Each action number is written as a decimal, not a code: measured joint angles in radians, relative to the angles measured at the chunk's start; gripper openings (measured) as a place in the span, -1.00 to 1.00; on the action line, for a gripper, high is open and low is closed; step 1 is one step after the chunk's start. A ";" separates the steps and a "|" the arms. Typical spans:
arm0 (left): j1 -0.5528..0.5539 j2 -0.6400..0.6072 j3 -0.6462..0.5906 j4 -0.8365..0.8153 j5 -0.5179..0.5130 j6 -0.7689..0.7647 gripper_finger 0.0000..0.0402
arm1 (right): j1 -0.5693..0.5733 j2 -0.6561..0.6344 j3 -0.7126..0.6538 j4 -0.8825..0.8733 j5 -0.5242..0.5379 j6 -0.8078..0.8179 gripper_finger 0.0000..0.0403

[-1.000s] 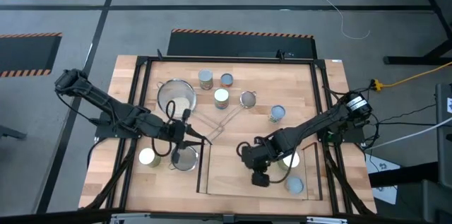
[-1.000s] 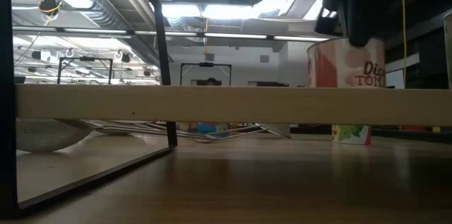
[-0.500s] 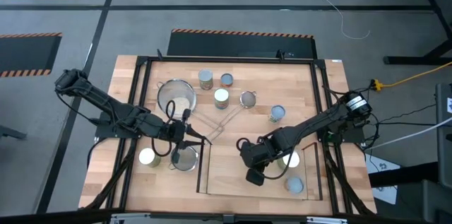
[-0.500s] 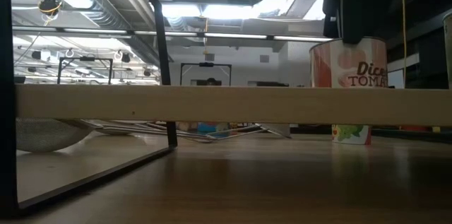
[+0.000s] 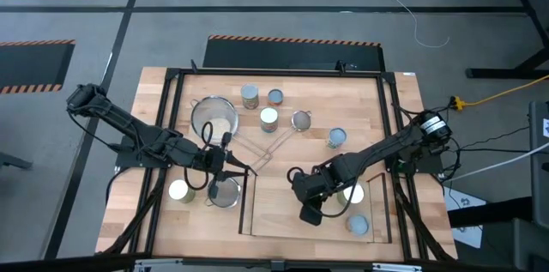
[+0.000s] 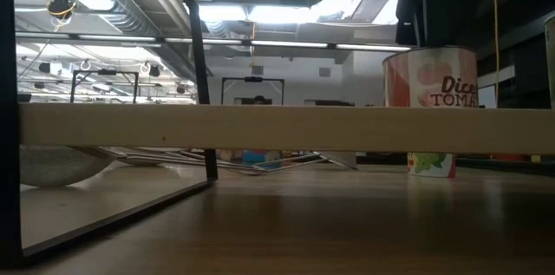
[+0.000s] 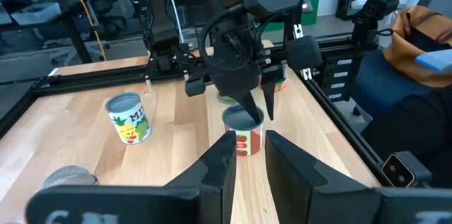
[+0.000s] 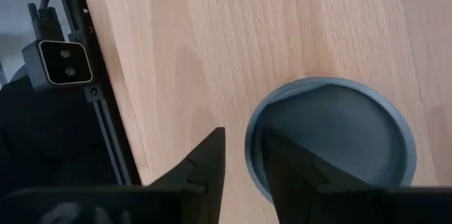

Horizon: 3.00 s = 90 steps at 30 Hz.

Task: Pick and place cans onto a shelf
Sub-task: Put the small canned tomatoes on the shelf

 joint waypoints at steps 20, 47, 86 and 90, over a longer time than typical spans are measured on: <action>0.000 0.001 0.001 -0.002 0.000 0.000 -0.66 | -0.007 -0.050 0.015 -0.064 0.202 -0.264 -0.51; 0.000 0.001 0.001 -0.002 0.001 0.000 -0.66 | -0.009 -0.050 0.013 -0.110 0.268 -0.419 -0.51; 0.000 0.001 0.001 -0.005 0.008 0.000 -0.66 | 0.022 -0.001 0.015 -0.130 0.197 -0.467 -0.94; 0.000 0.001 0.001 -0.005 0.008 -0.001 -0.66 | 0.068 -0.001 0.015 -0.131 0.167 -0.432 -0.96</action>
